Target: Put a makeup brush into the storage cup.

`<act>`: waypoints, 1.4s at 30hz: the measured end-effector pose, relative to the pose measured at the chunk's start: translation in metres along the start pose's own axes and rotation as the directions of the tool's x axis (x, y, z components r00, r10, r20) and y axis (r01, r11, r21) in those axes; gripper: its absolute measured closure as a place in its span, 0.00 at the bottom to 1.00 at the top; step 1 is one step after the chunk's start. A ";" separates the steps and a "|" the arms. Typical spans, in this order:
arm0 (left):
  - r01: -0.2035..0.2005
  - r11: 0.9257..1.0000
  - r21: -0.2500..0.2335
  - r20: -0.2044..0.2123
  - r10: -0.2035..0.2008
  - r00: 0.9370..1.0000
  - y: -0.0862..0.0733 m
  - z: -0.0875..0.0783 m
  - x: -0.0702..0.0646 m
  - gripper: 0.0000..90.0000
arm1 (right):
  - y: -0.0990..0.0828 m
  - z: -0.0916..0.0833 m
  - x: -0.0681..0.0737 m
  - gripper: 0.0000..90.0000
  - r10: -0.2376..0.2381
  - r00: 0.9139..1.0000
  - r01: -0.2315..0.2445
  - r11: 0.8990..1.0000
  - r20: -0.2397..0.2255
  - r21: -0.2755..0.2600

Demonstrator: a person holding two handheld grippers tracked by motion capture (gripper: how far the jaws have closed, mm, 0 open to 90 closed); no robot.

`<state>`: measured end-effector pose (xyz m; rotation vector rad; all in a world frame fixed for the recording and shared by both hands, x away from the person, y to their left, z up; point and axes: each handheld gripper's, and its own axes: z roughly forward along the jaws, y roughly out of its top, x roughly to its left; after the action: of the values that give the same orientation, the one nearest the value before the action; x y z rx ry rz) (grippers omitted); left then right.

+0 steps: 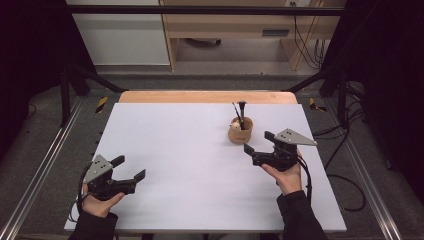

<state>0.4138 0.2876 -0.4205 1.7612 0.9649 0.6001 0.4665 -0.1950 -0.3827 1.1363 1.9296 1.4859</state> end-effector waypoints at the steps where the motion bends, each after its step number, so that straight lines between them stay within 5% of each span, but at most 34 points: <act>1: 0.000 1.000 -0.001 0.000 0.000 1.000 0.000 0.000 0.000 0.09 | -0.001 -0.002 0.000 0.12 -0.001 1.000 0.001 1.000 0.001 -0.001; 20: -0.004 1.000 0.004 -0.004 0.004 1.000 0.000 0.001 0.000 0.09 | -0.026 -0.041 -0.008 0.07 -0.005 1.000 0.005 1.000 0.011 -0.021; 42: -0.010 1.000 0.015 0.000 0.010 1.000 -0.003 0.003 -0.001 0.09 | -0.053 -0.061 -0.019 0.03 -0.002 0.998 0.002 1.000 0.067 -0.005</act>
<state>0.4146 0.2862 -0.4244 1.7803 0.9630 0.6011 0.4131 -0.2499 -0.4151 1.1668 1.8799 1.4325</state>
